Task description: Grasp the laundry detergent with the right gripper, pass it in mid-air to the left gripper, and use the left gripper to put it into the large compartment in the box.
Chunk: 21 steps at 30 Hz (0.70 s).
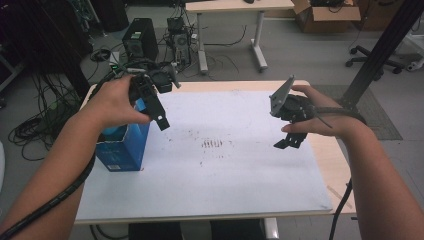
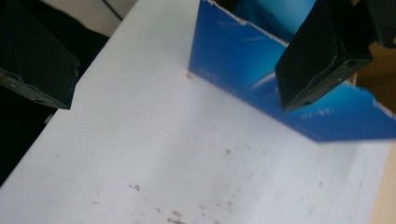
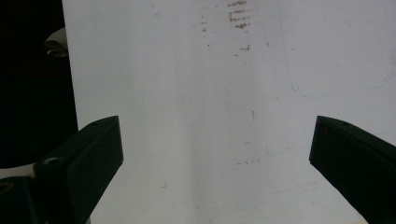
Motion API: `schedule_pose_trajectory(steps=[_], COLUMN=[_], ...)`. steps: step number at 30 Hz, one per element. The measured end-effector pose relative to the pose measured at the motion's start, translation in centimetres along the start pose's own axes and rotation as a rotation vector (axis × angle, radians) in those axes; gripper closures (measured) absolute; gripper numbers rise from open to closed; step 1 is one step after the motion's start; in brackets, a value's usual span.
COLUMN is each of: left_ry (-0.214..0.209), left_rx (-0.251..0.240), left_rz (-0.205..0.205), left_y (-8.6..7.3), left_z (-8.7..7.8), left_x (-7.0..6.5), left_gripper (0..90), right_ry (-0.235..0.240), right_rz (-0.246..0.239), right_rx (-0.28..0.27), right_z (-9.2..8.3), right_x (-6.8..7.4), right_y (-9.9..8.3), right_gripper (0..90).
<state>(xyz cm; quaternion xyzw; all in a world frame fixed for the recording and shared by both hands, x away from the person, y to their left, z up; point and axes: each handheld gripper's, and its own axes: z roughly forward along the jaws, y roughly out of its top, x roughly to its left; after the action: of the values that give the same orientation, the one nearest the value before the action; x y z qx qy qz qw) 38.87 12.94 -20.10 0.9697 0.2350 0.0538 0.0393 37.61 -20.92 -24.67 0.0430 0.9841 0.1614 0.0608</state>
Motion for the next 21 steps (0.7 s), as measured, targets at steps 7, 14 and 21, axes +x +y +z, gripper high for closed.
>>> schedule_pose_trajectory(steps=[7, 14, 21], left_ry=[-0.044, -0.077, -0.093], left_rx=[0.075, 0.085, 0.078], left_rz=[0.236, 0.302, 0.351], left_y=[0.6, 0.9, 1.1], left_z=[1.1, 1.7, 1.5], left_x=[-2.2, -3.2, -4.0], left_gripper=[0.2, 0.2, 0.2], right_ry=[0.02, 0.027, 0.042], right_rz=[-0.025, -0.035, -0.026], right_rx=[0.014, 0.041, 0.074], right_z=[0.2, 0.2, 0.7], right_x=[0.1, 0.1, 0.0], right_y=[0.4, 0.9, 1.1], right_gripper=[3.0, 3.0, 3.0])
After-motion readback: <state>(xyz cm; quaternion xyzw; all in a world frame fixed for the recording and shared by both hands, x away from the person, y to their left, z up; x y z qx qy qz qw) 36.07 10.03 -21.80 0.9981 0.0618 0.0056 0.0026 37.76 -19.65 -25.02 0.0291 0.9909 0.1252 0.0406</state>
